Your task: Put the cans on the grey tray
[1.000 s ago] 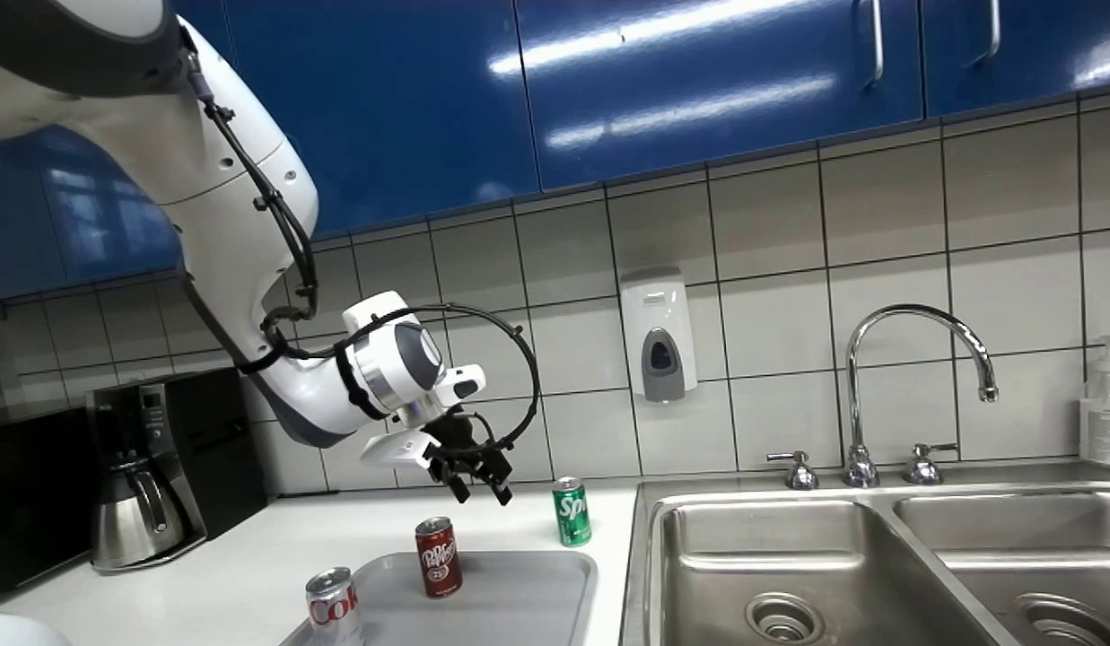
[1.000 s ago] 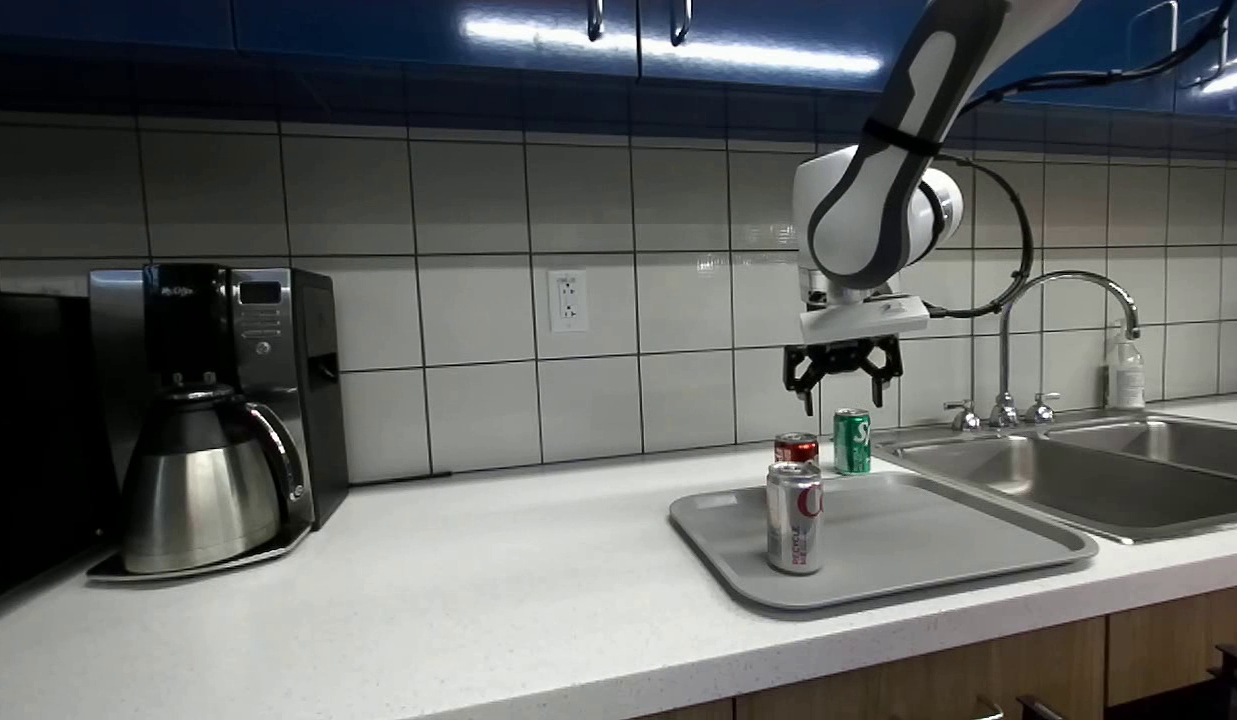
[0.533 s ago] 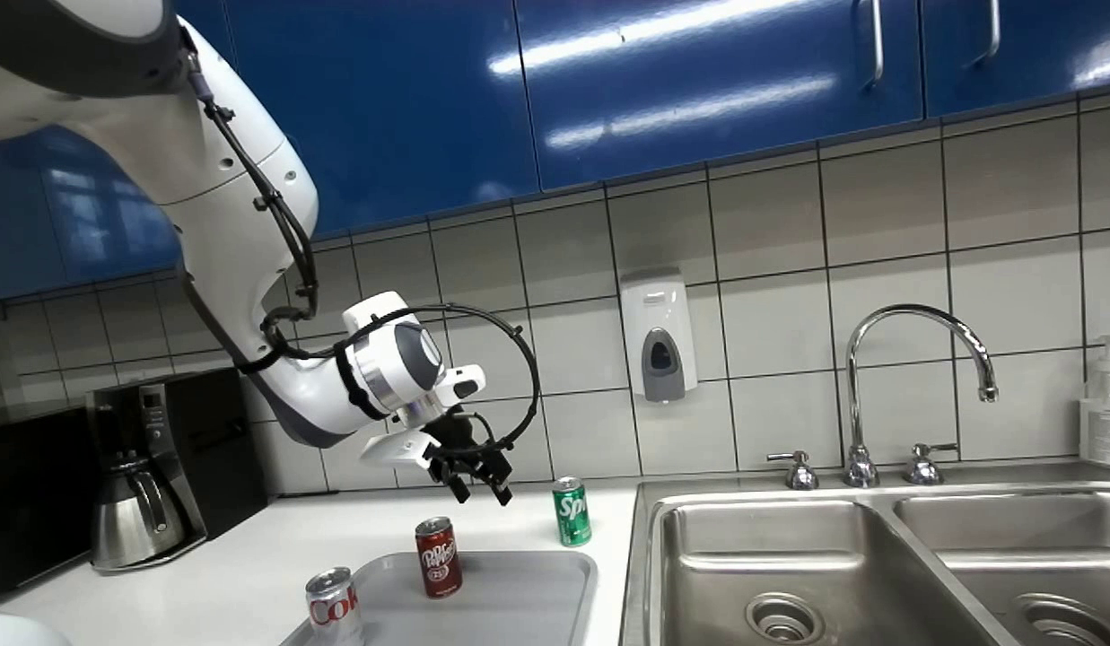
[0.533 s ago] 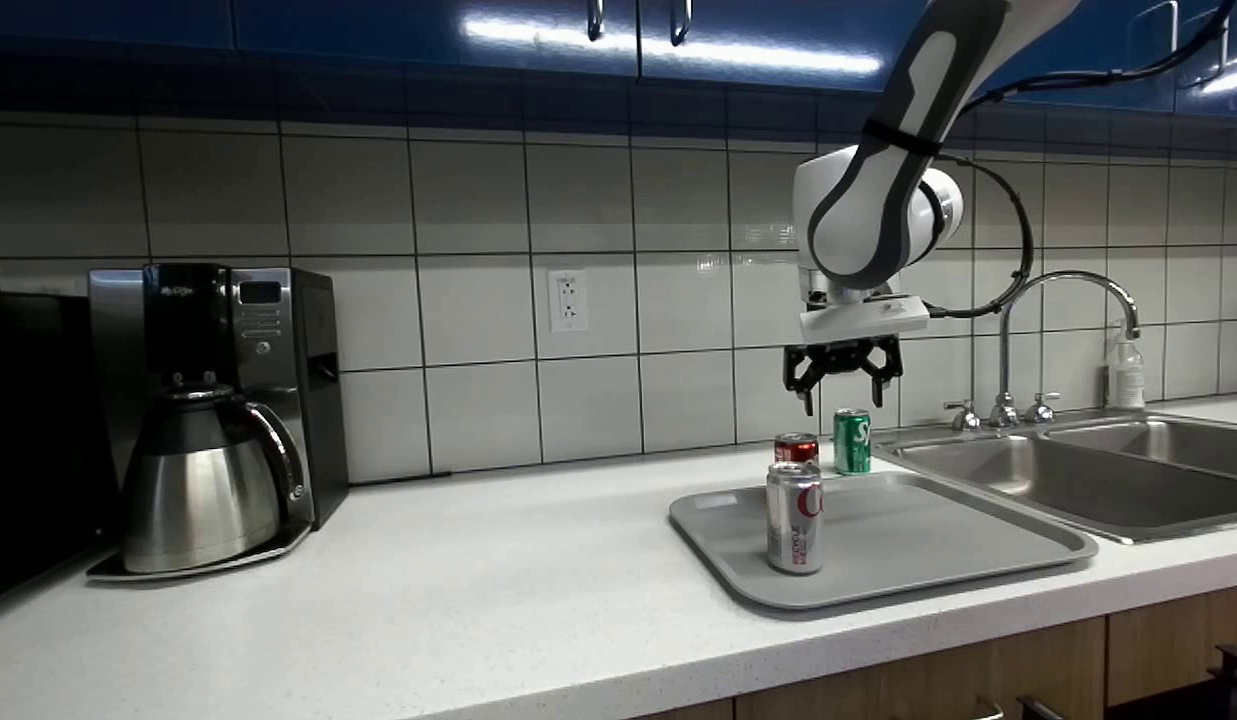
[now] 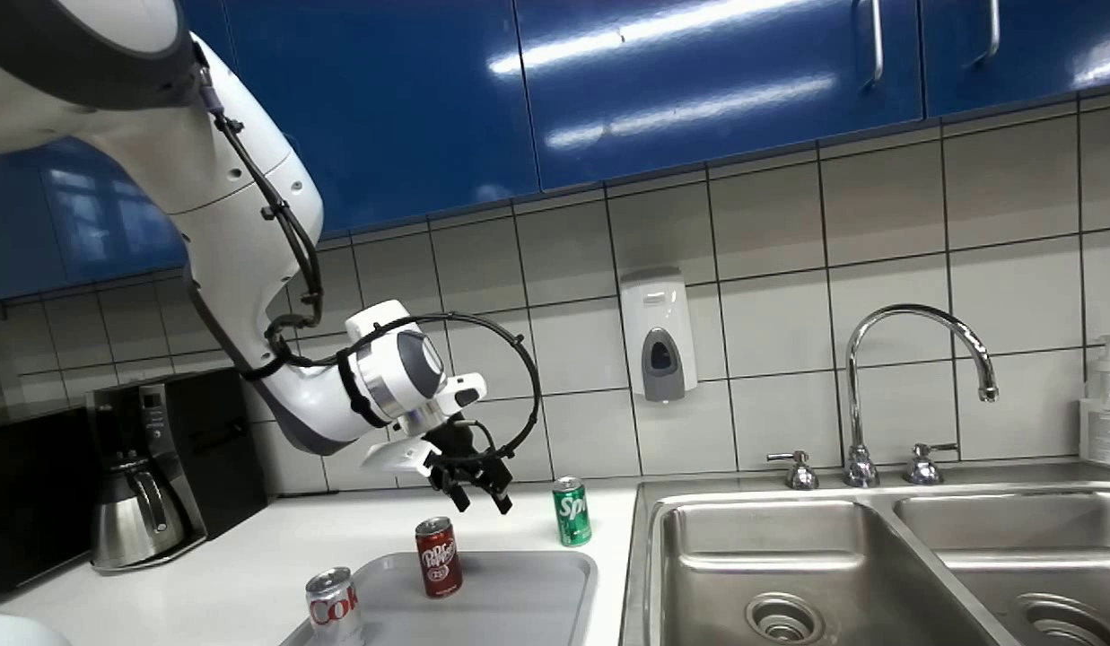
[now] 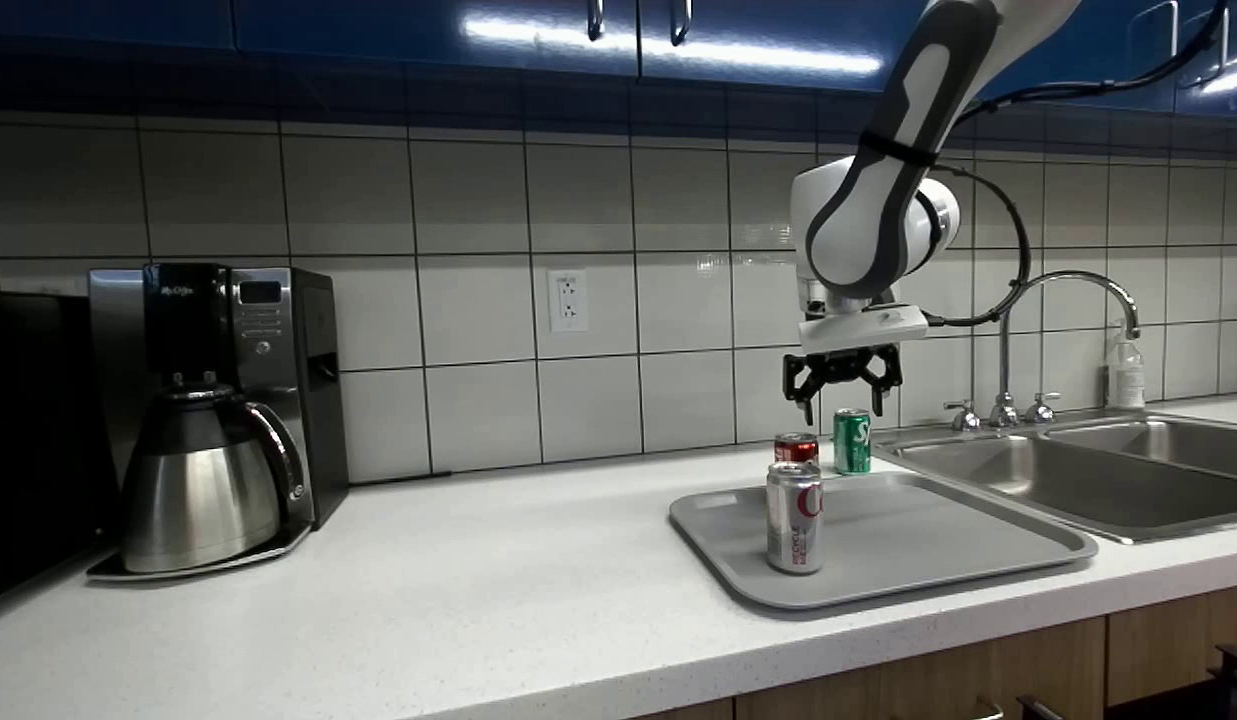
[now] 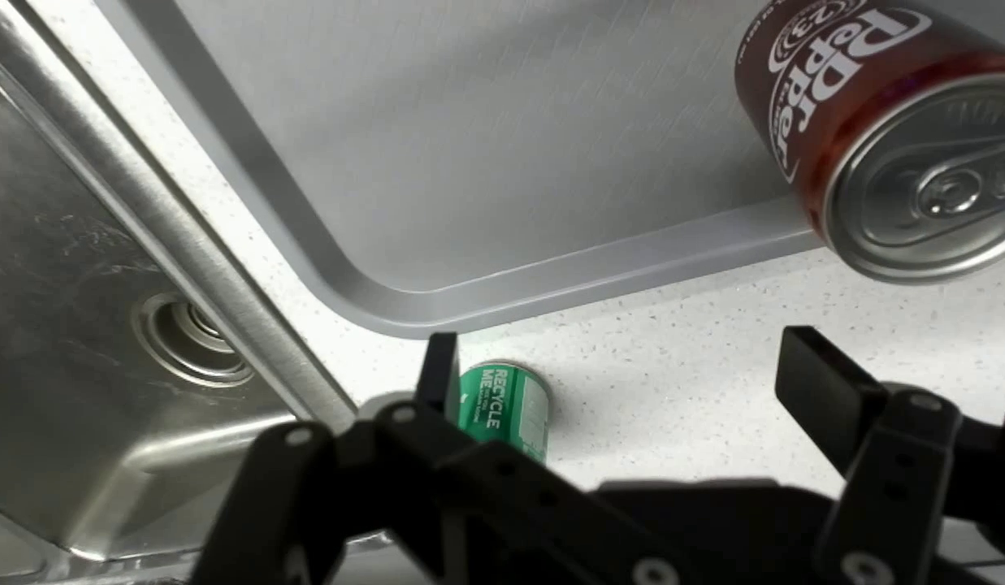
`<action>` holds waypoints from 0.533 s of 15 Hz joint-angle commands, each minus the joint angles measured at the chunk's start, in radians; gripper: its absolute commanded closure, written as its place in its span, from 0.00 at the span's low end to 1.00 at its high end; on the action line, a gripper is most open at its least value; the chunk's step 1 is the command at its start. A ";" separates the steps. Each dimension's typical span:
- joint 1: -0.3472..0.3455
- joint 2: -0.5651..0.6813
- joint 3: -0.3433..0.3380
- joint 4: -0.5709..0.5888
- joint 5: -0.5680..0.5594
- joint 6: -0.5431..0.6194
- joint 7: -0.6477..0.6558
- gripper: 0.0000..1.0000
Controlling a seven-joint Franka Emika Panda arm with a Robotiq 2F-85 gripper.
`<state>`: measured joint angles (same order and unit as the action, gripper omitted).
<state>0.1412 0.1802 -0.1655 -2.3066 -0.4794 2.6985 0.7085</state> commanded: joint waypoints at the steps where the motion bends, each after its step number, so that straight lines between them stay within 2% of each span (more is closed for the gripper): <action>1: -0.028 0.045 0.006 0.045 0.005 0.022 -0.026 0.00; 8: -0.055 0.112 -0.025 0.103 0.032 0.055 -0.075 0.00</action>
<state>0.1068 0.2574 -0.1846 -2.2417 -0.4737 2.7331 0.6848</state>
